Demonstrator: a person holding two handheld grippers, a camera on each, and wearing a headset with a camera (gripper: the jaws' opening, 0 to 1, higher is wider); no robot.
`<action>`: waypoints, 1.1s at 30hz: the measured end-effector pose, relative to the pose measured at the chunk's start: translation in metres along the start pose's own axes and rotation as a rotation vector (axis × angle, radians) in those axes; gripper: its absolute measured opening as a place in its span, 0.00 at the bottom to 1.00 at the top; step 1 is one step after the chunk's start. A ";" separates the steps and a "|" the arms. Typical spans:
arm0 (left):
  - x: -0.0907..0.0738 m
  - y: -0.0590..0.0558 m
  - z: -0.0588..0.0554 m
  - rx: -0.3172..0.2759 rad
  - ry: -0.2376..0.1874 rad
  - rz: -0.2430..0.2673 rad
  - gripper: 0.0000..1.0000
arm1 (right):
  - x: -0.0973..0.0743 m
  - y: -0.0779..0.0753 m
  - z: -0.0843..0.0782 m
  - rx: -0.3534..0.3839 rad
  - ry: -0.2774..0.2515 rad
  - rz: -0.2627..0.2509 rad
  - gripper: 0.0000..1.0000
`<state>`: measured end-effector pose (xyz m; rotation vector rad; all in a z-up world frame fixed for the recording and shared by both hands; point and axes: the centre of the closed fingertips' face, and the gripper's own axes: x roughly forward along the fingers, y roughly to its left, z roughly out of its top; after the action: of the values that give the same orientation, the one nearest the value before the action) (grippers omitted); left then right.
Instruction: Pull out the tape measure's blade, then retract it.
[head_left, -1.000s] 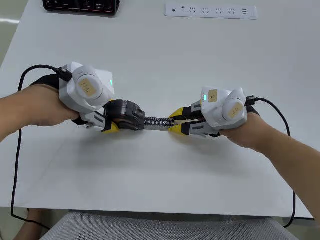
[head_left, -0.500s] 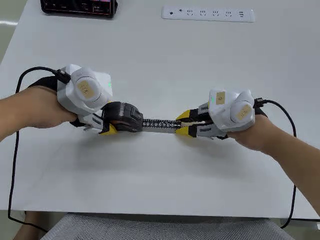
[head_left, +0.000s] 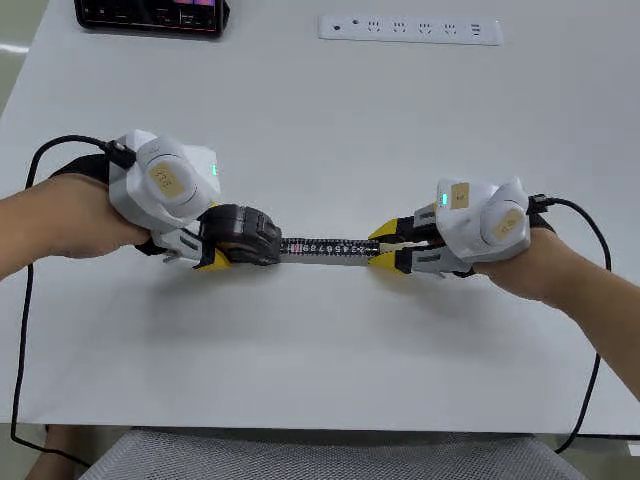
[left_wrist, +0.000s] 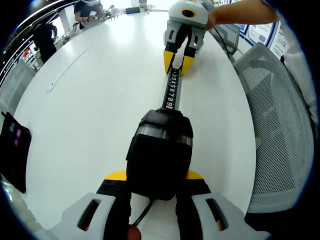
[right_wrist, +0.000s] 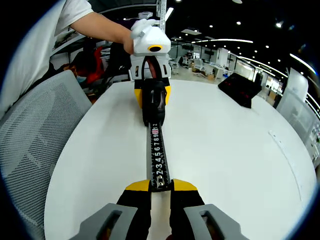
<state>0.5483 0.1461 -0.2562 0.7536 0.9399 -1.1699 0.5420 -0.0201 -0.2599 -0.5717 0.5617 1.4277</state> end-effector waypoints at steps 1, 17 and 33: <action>0.000 0.000 0.000 0.000 -0.001 0.000 0.29 | -0.001 0.000 -0.002 0.001 0.002 -0.001 0.10; 0.001 0.000 0.000 -0.001 -0.003 0.002 0.29 | -0.017 -0.001 -0.016 0.006 0.036 -0.016 0.10; 0.001 0.001 0.000 -0.005 -0.003 0.006 0.29 | -0.034 -0.006 -0.031 -0.004 0.082 -0.028 0.10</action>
<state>0.5491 0.1455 -0.2568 0.7498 0.9371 -1.1633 0.5451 -0.0666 -0.2602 -0.6413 0.6136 1.3836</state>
